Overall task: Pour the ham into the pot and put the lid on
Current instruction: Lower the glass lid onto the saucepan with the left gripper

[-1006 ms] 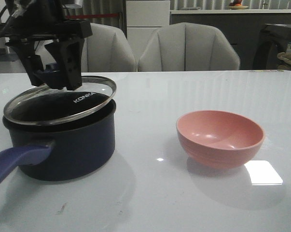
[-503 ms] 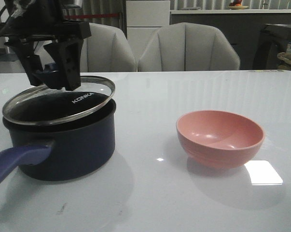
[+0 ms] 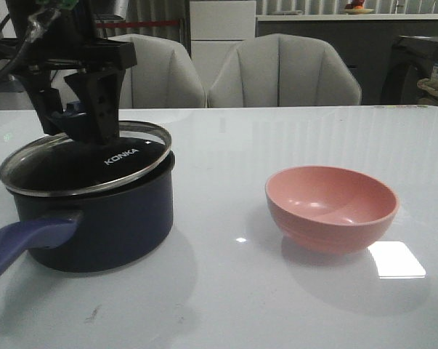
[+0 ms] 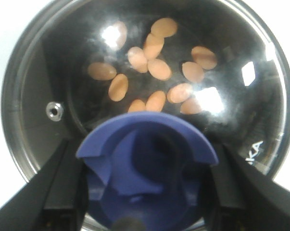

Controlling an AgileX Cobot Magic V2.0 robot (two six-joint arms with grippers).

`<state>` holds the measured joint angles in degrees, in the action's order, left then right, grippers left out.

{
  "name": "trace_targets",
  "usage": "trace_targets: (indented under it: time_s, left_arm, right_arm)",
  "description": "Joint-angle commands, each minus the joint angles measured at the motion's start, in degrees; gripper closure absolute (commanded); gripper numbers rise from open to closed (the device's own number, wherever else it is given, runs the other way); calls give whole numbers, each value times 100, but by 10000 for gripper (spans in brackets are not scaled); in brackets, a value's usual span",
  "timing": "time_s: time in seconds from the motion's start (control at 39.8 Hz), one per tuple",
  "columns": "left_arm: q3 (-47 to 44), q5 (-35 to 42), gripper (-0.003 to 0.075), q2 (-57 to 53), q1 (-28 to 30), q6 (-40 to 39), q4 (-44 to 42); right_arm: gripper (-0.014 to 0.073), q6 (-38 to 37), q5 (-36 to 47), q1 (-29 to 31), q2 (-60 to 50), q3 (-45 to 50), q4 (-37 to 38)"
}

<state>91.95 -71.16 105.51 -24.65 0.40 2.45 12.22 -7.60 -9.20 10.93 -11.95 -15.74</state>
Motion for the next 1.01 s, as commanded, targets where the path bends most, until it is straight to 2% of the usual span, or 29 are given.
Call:
trace_targets:
  time_s: [0.0,0.08,0.43,0.53,0.68,0.98]
  left_arm:
    - [157,-266,601,-286,-45,-40,35]
    - [142,-266,569,-286,-45,-40,35]
    - [132,-266,295,-275,-45,-40,35]
    - [132,-266,239,-249,-45,-40,35]
    - [132,-266,192,-155,-45,-40,72]
    - [264,-266,176,-233,-32,-40,91]
  right_arm:
    - [442,43,427,1,52,-165,-29]
    - [442,43,427,1,52,-165,-29]
    - [442,43,427,1,52,-165,-29]
    - [442,43,427,1,52,-165,-29]
    - [442,43,427,1,52,-165,-29]
    - [442,43,427,1,52,-165,-29]
